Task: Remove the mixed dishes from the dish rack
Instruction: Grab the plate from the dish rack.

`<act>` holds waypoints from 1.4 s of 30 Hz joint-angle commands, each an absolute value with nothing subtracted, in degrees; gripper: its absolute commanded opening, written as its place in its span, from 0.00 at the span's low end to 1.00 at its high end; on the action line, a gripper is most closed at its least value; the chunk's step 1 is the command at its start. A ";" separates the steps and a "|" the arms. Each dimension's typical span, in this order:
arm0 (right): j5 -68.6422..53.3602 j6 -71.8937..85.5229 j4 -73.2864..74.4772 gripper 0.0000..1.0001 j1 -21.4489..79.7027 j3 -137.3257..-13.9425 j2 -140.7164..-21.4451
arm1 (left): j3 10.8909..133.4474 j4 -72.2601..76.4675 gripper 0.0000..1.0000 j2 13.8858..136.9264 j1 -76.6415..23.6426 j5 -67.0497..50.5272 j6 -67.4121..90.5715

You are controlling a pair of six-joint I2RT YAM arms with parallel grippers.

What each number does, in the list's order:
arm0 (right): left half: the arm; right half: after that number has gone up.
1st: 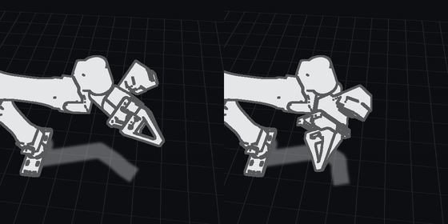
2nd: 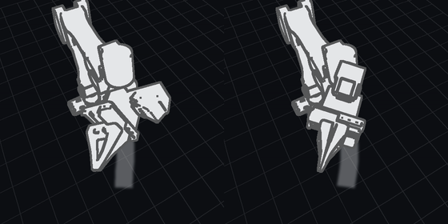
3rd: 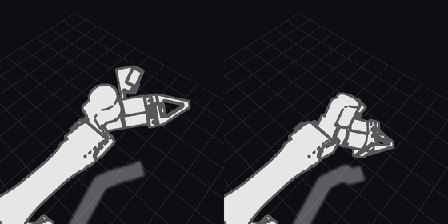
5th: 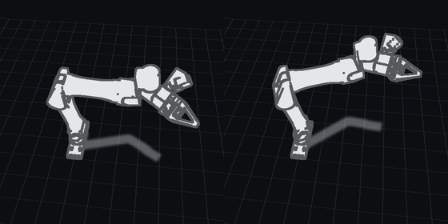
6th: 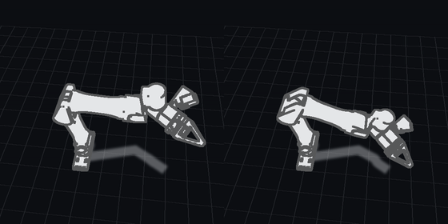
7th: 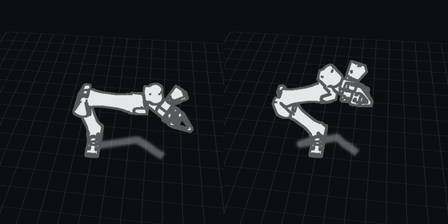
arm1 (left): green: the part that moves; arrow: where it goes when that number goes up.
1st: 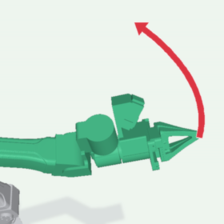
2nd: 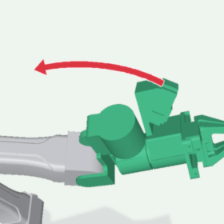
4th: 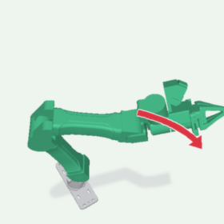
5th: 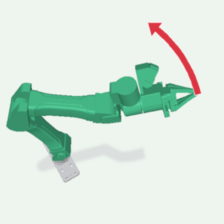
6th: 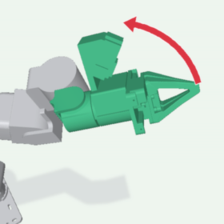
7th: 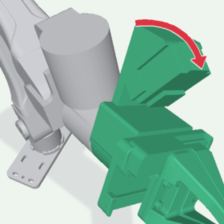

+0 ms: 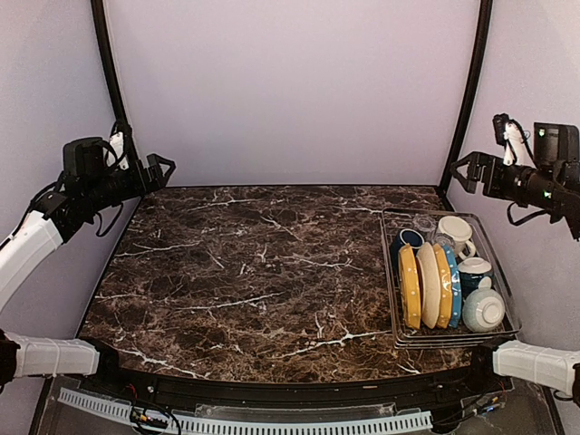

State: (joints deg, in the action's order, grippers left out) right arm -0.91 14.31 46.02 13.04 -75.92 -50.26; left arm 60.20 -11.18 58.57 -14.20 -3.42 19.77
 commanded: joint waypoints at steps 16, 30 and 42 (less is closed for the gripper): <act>-15.39 25.39 60.92 0.82 30.66 -72.75 -61.80 | 58.47 -12.73 0.99 66.32 -20.51 -18.69 29.19; -9.27 38.60 60.54 0.50 34.37 -65.08 -64.37 | 58.05 -13.24 0.99 67.95 -23.64 -16.86 27.96; -8.92 40.32 57.14 0.33 34.36 -63.14 -65.98 | 57.03 -13.24 0.99 68.59 -23.73 -16.86 27.70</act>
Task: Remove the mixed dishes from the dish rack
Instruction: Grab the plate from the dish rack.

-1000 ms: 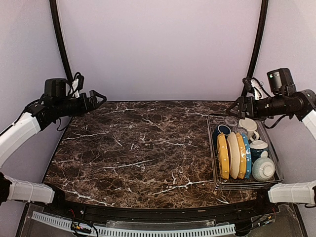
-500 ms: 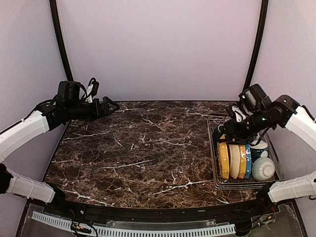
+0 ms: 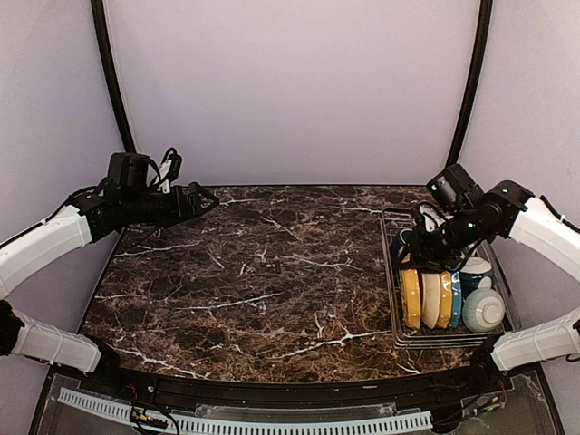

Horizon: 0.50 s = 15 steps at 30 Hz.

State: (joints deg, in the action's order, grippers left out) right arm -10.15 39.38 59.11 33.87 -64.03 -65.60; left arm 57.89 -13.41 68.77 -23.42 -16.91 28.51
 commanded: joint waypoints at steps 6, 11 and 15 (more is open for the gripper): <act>-7.78 40.96 57.14 0.16 34.32 -62.85 -65.21 | 57.24 -12.96 0.99 69.43 -23.73 -17.44 27.81; -9.25 39.07 56.93 0.09 33.70 -63.36 -63.92 | 57.29 -12.83 0.99 69.62 -23.73 -17.72 28.01; -12.71 37.72 55.65 0.00 32.05 -63.34 -62.49 | 57.21 -12.83 0.99 69.68 -23.81 -17.71 28.18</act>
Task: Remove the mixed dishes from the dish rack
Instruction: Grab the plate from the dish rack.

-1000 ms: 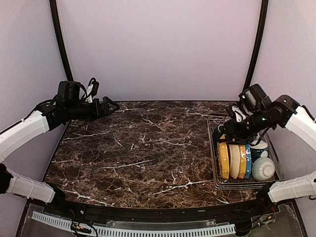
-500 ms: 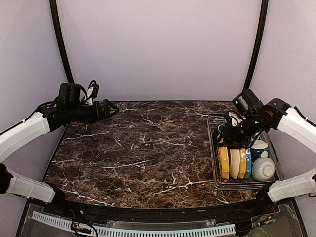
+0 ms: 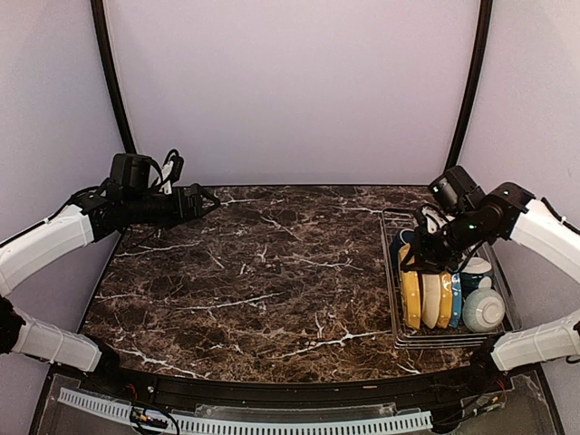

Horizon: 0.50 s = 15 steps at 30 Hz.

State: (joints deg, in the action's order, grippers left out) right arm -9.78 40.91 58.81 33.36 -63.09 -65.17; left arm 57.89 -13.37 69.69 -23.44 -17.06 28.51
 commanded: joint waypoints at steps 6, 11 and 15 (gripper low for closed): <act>-17.85 36.76 54.79 0.00 28.26 -65.21 -59.70 | 57.27 -12.49 0.99 69.97 -23.90 -18.19 28.88; -21.57 36.62 55.51 0.00 26.12 -68.24 -58.54 | 57.87 -12.43 0.99 70.43 -24.15 -18.41 29.00; -23.61 36.56 57.07 0.00 25.44 -70.50 -58.42 | 58.45 -12.36 0.99 71.10 -24.46 -18.55 29.08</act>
